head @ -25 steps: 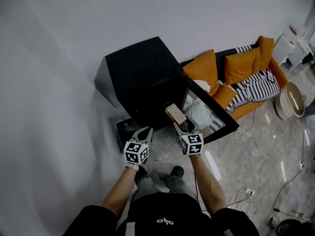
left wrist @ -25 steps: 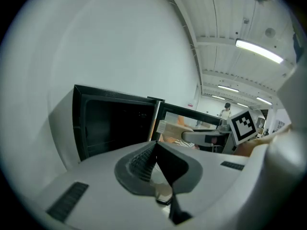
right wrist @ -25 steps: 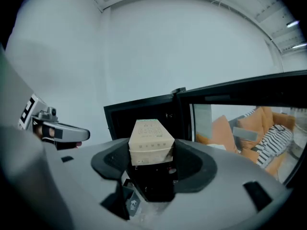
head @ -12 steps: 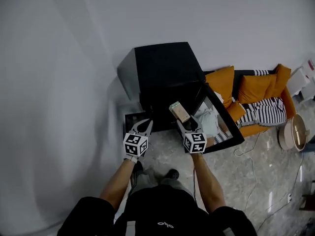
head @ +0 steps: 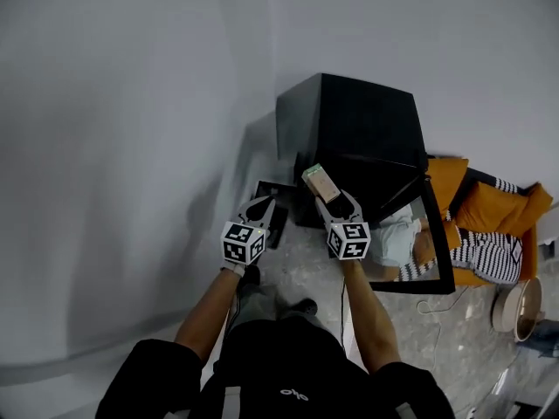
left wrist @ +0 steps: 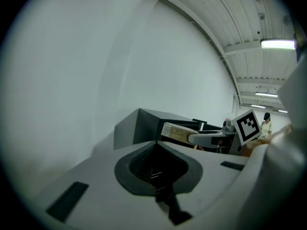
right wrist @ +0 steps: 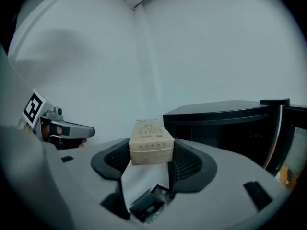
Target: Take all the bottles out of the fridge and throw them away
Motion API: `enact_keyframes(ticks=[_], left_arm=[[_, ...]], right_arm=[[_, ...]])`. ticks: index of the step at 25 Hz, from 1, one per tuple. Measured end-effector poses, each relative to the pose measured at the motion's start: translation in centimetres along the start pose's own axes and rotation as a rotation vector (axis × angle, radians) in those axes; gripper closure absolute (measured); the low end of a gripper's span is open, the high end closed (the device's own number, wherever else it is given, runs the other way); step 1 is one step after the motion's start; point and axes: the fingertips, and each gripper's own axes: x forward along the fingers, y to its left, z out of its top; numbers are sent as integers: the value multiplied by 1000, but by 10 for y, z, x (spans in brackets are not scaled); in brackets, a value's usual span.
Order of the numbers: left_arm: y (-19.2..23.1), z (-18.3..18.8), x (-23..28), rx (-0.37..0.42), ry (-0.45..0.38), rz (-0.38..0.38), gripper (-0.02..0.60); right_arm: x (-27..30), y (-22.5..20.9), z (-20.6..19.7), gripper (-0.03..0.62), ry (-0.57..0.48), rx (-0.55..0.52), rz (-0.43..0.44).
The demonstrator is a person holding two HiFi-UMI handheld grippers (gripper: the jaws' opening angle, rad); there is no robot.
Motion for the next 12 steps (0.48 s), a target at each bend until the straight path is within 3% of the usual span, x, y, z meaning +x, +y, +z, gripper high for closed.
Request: enact_keyframes(ticks=[12], left_arm=[[65,-8,-23,-24,-12,103,583]], right_arm=[[49,37,-13,316,56,-22,85]])
